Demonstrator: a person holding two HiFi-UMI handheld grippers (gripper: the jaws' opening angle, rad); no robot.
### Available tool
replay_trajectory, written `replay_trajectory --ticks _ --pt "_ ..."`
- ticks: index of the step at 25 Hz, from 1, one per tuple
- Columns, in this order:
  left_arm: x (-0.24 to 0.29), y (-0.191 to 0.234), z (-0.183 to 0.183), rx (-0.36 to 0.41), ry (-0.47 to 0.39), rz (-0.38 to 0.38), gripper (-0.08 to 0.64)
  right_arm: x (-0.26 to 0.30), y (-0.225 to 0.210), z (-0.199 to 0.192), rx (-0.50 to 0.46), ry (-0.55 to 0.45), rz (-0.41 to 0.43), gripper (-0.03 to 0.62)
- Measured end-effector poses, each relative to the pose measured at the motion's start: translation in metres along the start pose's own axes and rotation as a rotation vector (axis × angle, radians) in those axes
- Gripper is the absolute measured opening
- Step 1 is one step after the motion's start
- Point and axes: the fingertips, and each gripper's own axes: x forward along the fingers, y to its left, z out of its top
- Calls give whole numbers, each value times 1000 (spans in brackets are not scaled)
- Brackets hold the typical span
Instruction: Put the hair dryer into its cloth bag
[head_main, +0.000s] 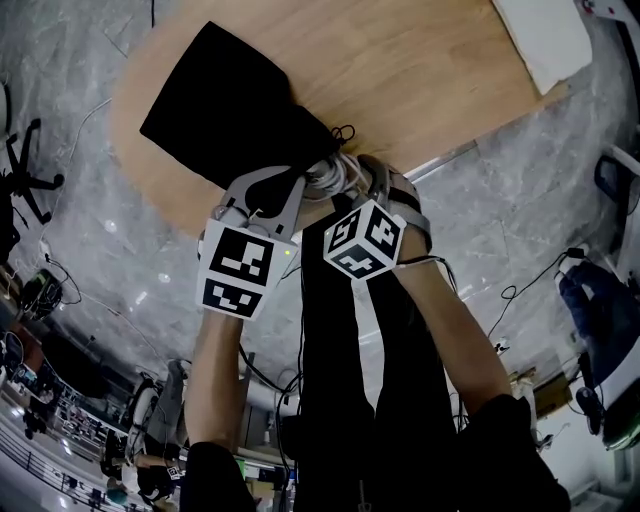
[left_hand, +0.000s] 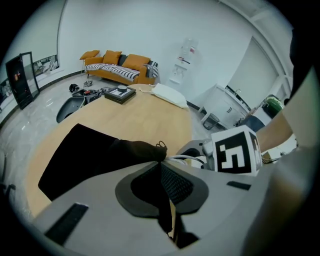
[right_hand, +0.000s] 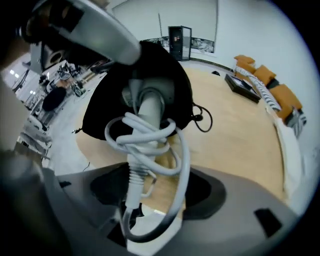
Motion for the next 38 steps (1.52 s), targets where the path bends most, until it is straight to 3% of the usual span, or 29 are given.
replay_trajectory --ticks 2,4,8,9,10,13,20,25,29,38 --pt "-1 1 2 1 -7 3 23 -10 0 4 -12 -21 -33 334" --pt "-3 1 6 5 -20 0 23 -21 -2 16 -15 -67 -62 338" --pt "-4 1 5 -14 -30 -8 23 -4 14 23 -94 -51 -11 339" --pt "-4 1 5 -18 -33 -9 23 1 16 22 -119 -52 -9 334" --pt "-4 1 7 -19 -37 -10 23 4 15 22 -133 -58 -15 259" --pt "-6 4 7 -17 -43 -16 23 0 10 26 -98 -114 -27 177" --pt "-9 1 10 -8 -52 -35 23 -21 15 39 -47 -273 30 144" --pt "-14 -13 17 25 -68 -77 23 -32 17 49 18 -349 57 147" --pt "-22 -21 23 57 -72 -116 23 -39 26 65 -15 -402 93 148" --pt "-27 -20 29 -8 -91 -179 23 -26 33 108 46 -461 81 153"
